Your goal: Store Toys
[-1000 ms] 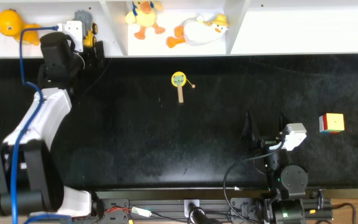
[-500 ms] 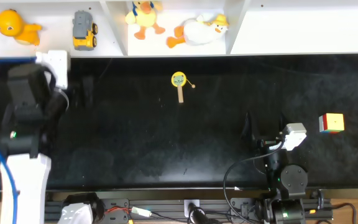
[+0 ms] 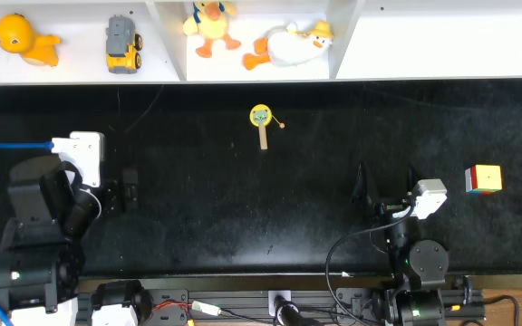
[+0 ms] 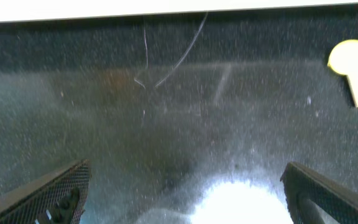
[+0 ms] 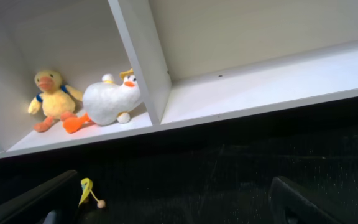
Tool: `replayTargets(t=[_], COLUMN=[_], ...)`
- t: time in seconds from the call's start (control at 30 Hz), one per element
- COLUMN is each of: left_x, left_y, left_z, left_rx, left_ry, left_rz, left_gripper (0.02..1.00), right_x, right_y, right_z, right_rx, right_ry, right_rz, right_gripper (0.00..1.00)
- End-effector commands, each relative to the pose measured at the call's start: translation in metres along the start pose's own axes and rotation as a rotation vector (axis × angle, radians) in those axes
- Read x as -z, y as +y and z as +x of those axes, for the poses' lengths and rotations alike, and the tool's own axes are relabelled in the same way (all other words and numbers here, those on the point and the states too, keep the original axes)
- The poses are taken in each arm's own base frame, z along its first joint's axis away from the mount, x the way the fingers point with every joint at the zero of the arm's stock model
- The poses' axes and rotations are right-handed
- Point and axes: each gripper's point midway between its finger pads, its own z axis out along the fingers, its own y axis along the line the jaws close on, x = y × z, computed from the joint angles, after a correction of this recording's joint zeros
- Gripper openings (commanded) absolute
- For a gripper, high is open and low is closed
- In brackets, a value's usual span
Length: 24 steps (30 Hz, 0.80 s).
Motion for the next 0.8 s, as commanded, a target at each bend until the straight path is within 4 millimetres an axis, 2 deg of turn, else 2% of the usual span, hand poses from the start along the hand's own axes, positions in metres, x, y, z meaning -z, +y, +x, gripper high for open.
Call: replayTargets(t=[0.03, 0.3, 0.43, 0.63, 0.8], left_x=[-0.004, -0.007, -0.005, -0.011, -0.021], left_y=[0.002, 0.007, 0.005, -0.018, -0.019], left_z=[0.006, 0.01, 0.019, 0.023, 0.026], left_rx=[0.008, 0.009, 0.008, -0.026, -0.057], left_ry=[0.028, 0.046, 0.015, -0.277, -0.512], left_rz=[-0.009, -0.033, -0.035, 0.076, 0.065], left_gripper=[0.996, 0.998, 0.998, 0.996, 0.996], right_x=[0.0, 0.0, 0.0, 0.0, 0.0], right_y=[-0.001, -0.001, -0.001, -0.001, -0.001], right_z=[0.004, 0.004, 0.004, 0.004, 0.004], right_rx=[0.003, 0.003, 0.003, 0.003, 0.003], right_ry=[0.001, 0.001, 0.001, 0.001, 0.001], right_rz=[0.005, 0.005, 0.005, 0.005, 0.005], right_gripper=[0.996, 0.996, 0.996, 0.996, 0.996])
